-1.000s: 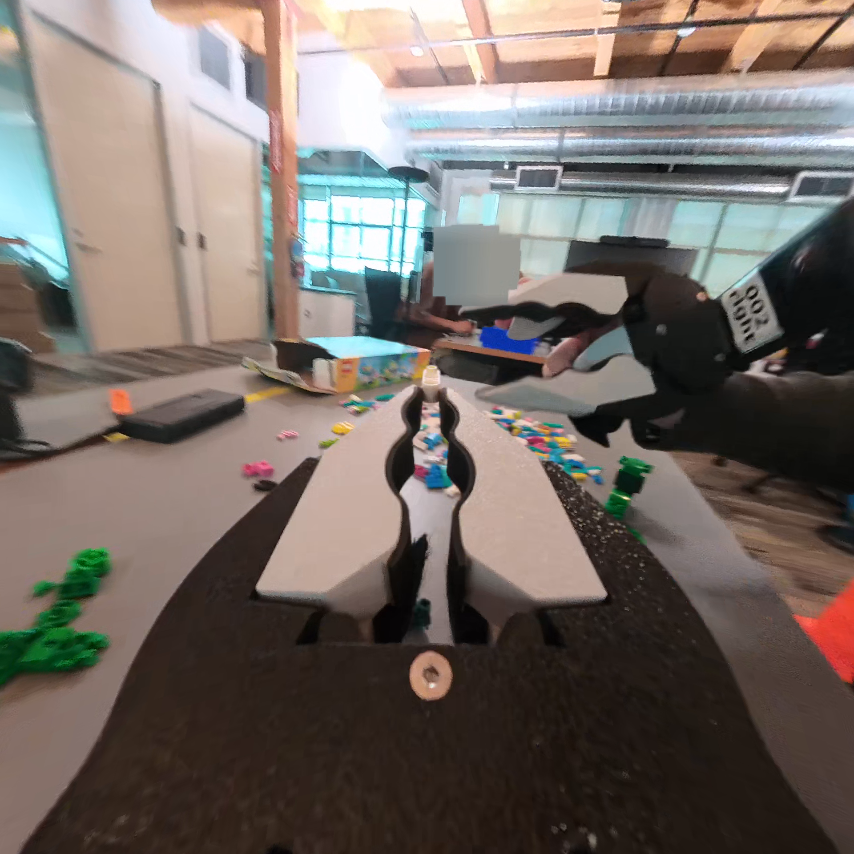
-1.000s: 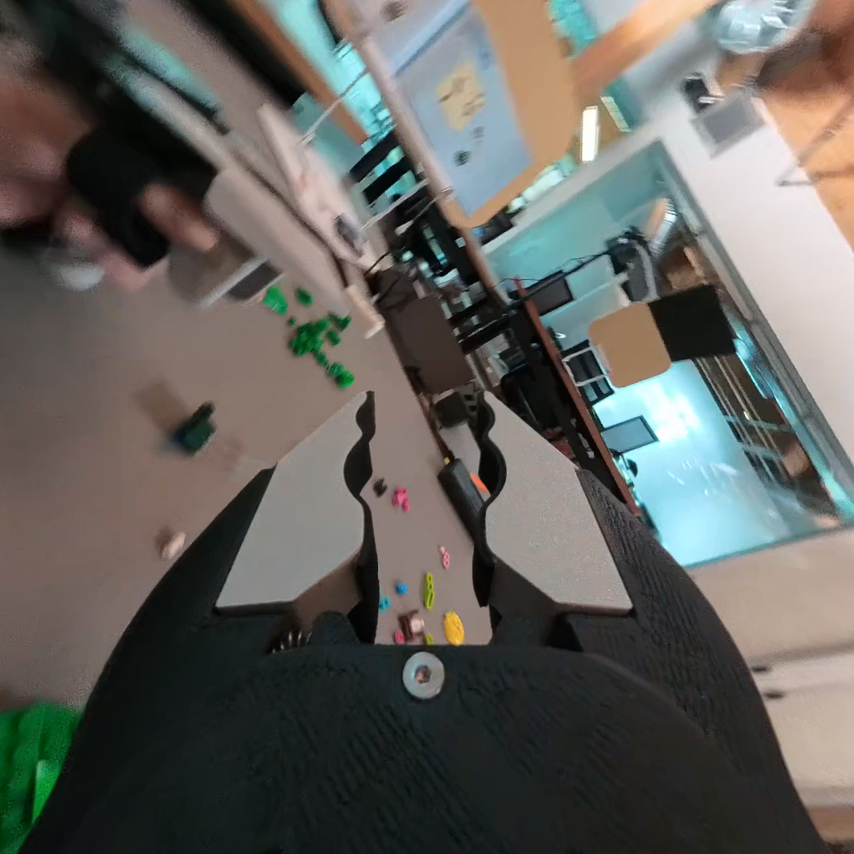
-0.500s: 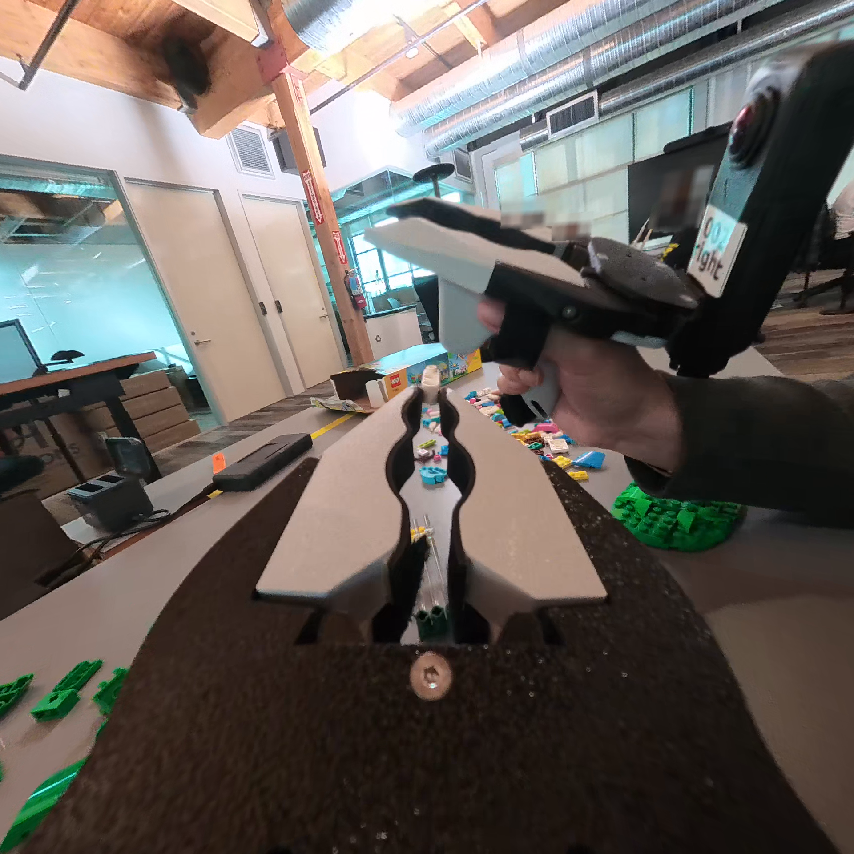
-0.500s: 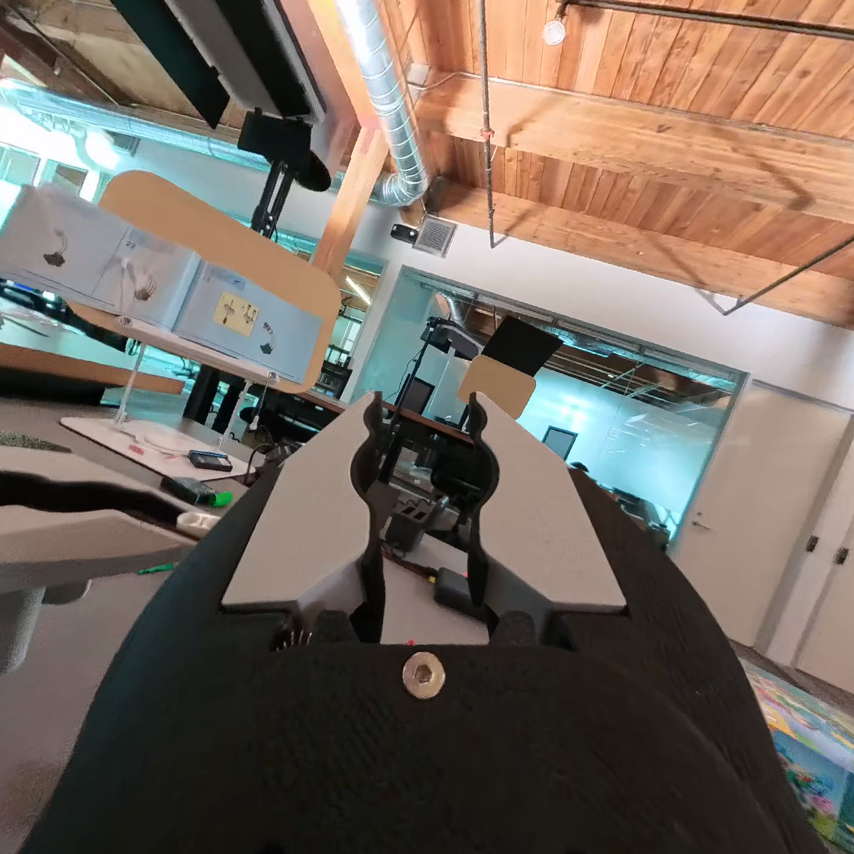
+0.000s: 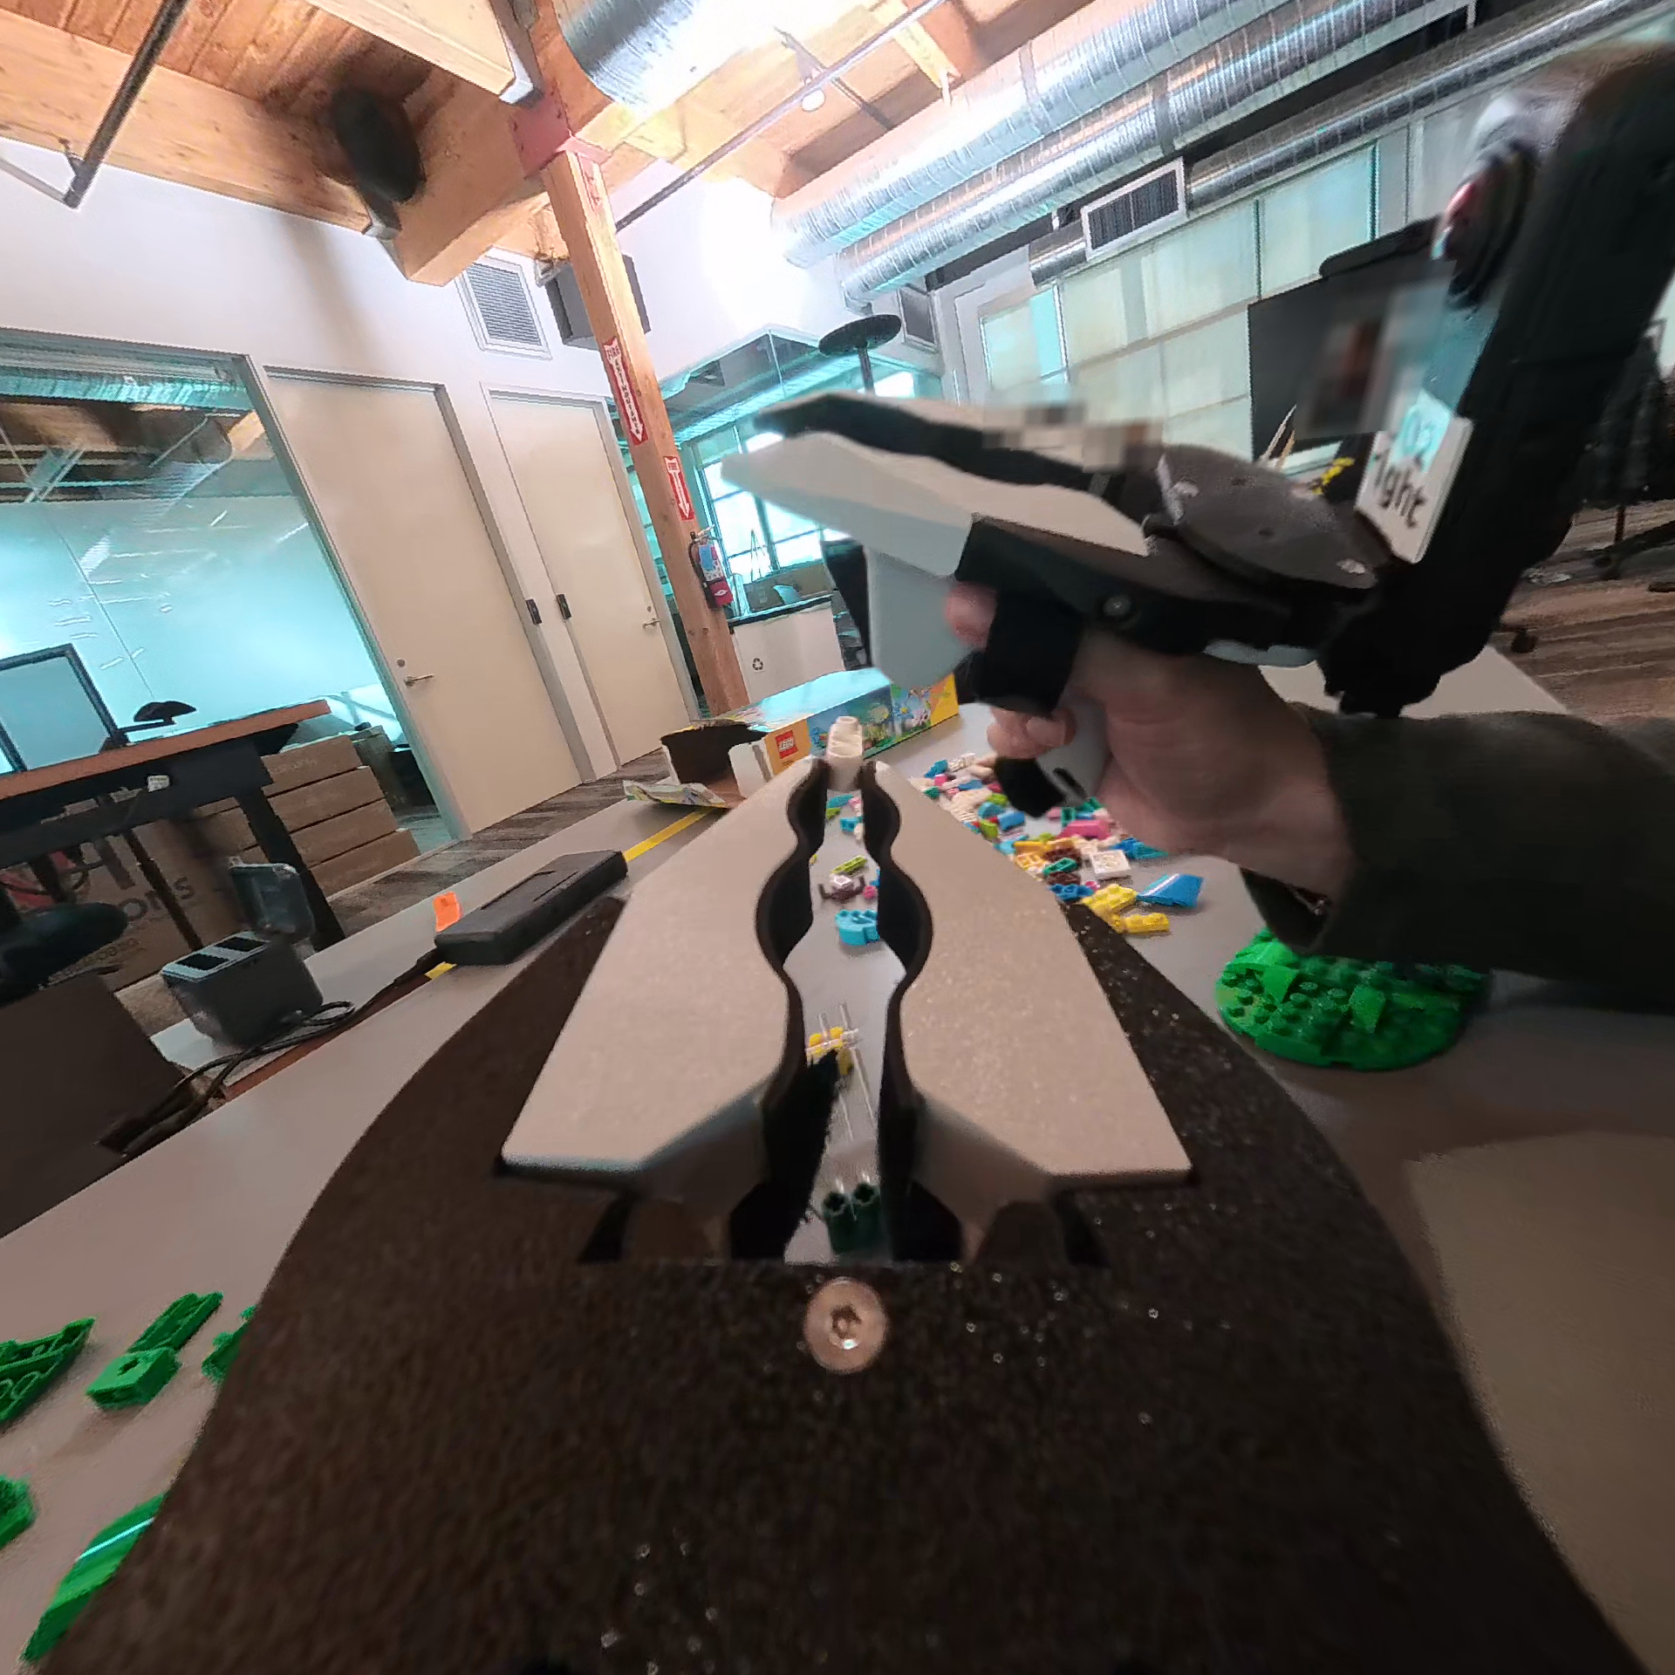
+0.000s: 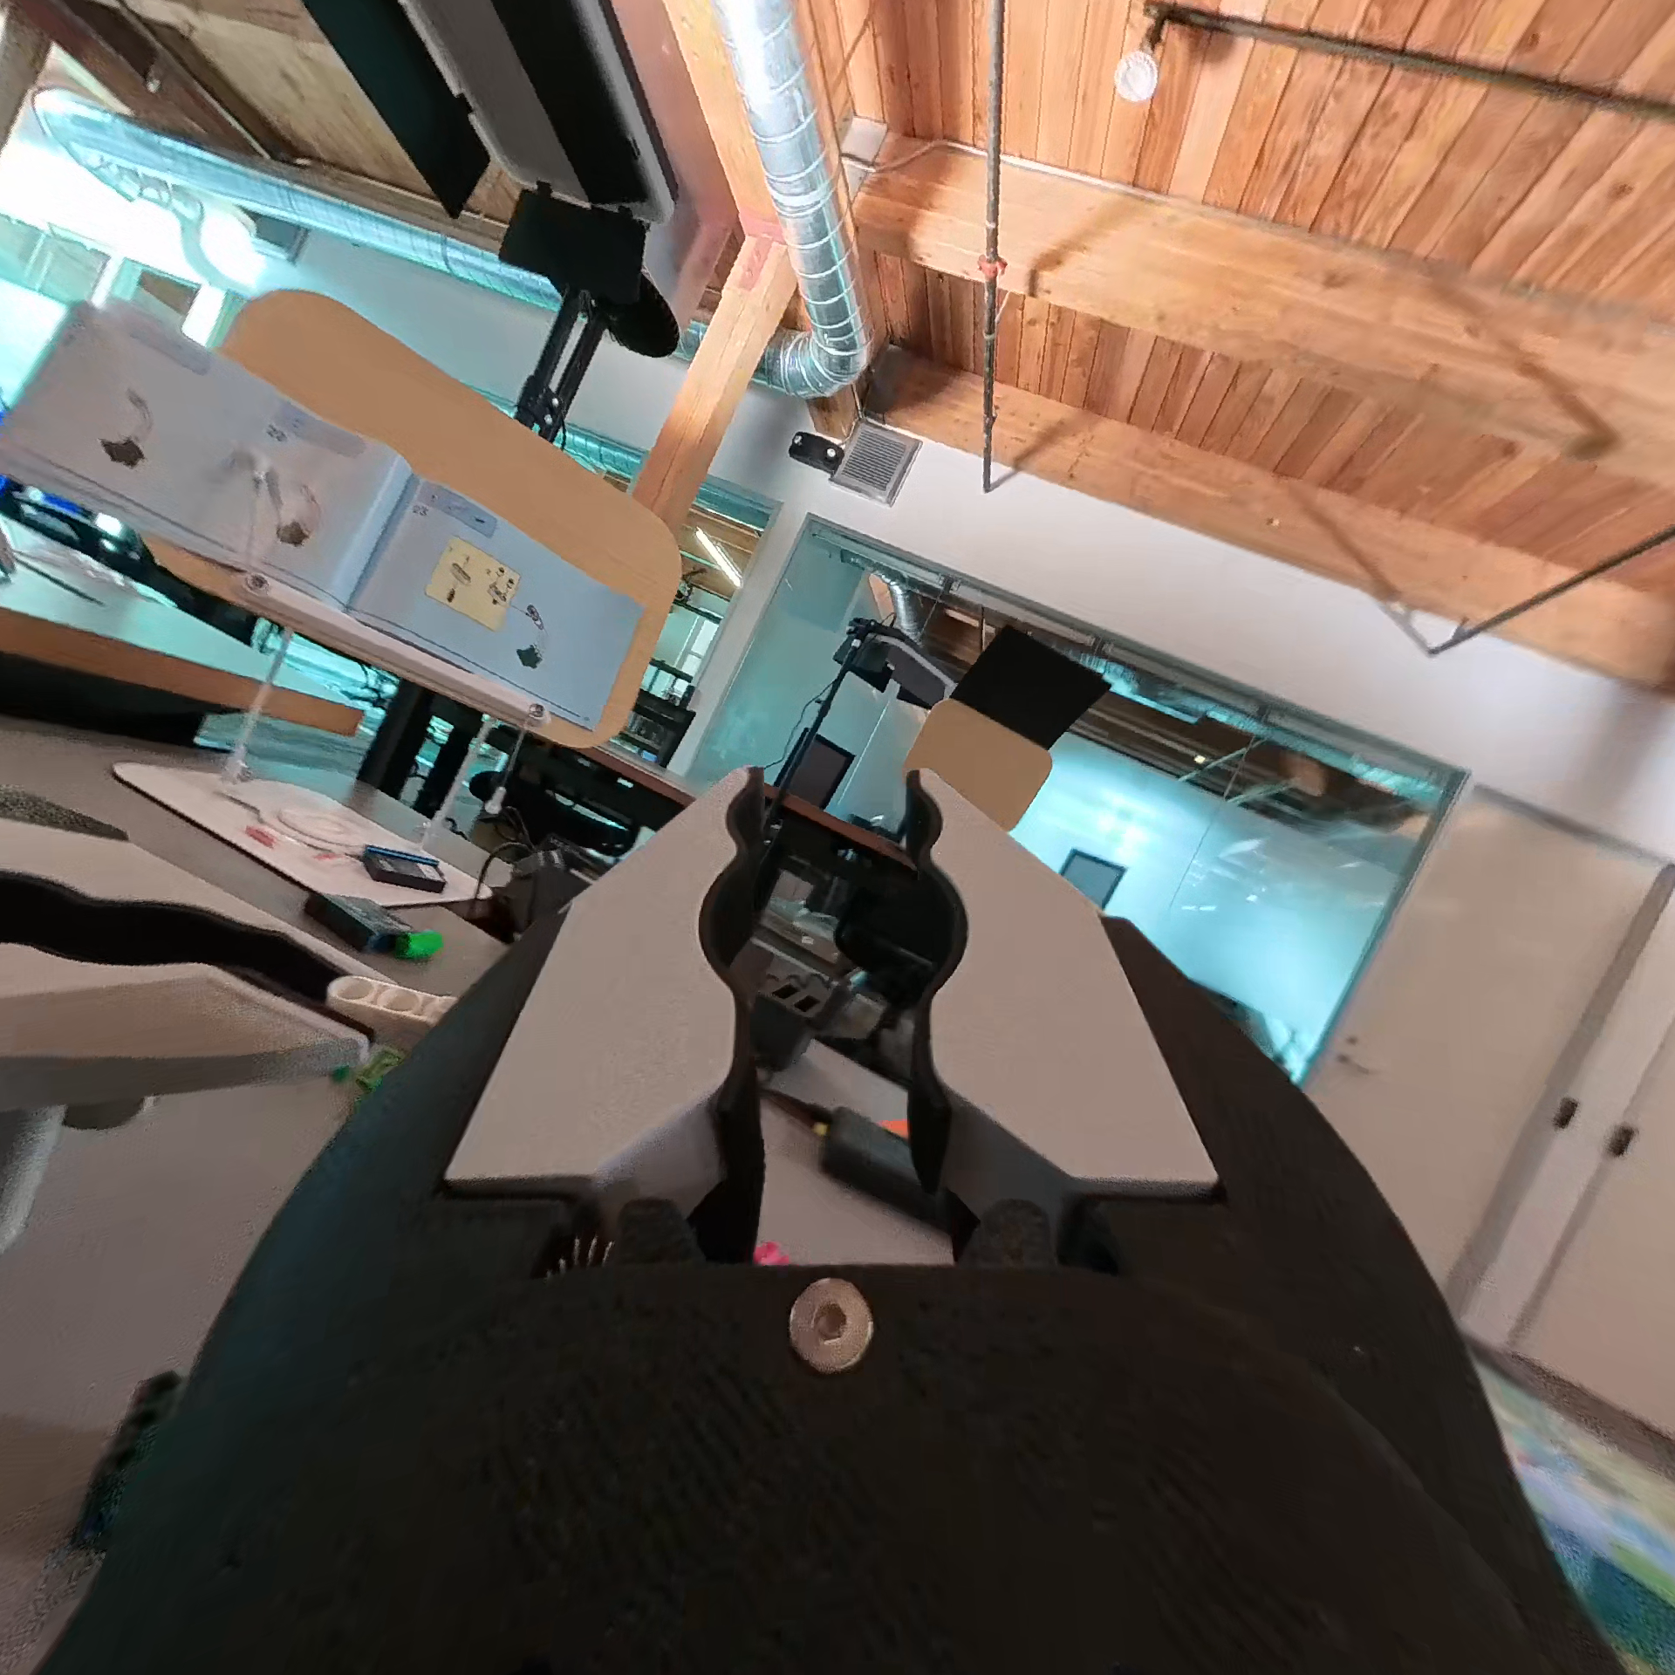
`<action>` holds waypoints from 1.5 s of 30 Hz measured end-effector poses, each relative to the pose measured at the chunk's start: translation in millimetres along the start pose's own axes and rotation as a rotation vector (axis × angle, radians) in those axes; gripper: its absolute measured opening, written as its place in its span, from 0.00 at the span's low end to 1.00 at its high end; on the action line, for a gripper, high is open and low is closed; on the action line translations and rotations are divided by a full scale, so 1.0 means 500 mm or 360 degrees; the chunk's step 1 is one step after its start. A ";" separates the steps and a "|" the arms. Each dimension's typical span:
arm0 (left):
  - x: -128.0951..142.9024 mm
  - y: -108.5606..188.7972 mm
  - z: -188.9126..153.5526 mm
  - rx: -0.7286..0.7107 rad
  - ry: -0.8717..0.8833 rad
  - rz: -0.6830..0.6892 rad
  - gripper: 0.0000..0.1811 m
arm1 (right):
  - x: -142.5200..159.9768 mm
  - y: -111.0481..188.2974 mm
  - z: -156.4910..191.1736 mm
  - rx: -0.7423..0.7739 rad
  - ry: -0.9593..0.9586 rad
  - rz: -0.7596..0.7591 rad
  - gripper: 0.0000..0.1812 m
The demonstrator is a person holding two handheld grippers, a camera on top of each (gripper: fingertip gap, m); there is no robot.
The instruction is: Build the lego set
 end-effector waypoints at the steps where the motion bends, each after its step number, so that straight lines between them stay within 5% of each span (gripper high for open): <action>1: 0.002 -0.001 0.002 -0.0010 -0.0006 0.0004 0.03 | -0.003 0.002 -0.006 0.0016 0.0035 -0.0004 0.17; 5: 0.008 0.000 0.013 -0.0044 -0.0028 0.0026 0.03 | 0.006 -0.005 -0.027 -0.0120 -0.0005 0.0224 0.17; 11: 0.005 0.010 0.033 -0.0102 -0.0023 0.0014 0.03 | 0.093 0.043 -0.004 -0.0654 -0.0045 0.1142 0.13; 13: 0.006 0.010 0.033 -0.0096 -0.0019 0.0018 0.03 | 0.113 0.066 -0.004 -0.0614 0.0029 0.1257 0.10; 22: 0.010 0.002 0.022 -0.0021 -0.0018 0.0057 0.03 | 0.210 0.133 0.109 -0.1181 -0.0243 0.1896 0.08; 38: 0.014 -0.002 0.017 0.0038 -0.0020 0.0097 0.03 | 0.209 0.104 0.111 -0.1170 -0.0143 0.2097 0.08; 45: 0.019 -0.001 0.032 -0.0059 -0.0013 0.0140 0.03 | 0.200 0.085 0.126 -0.1563 -0.0524 0.2334 0.09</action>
Point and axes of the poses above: each gripper's, where its closed fingertips meet, y back along the fingers, x out of its underside, z = x × y across the jaws, the point moved 5 cm from there along y, back along the fingers, and after that the axes turned 15 degrees about z, right-handed, at the moved point
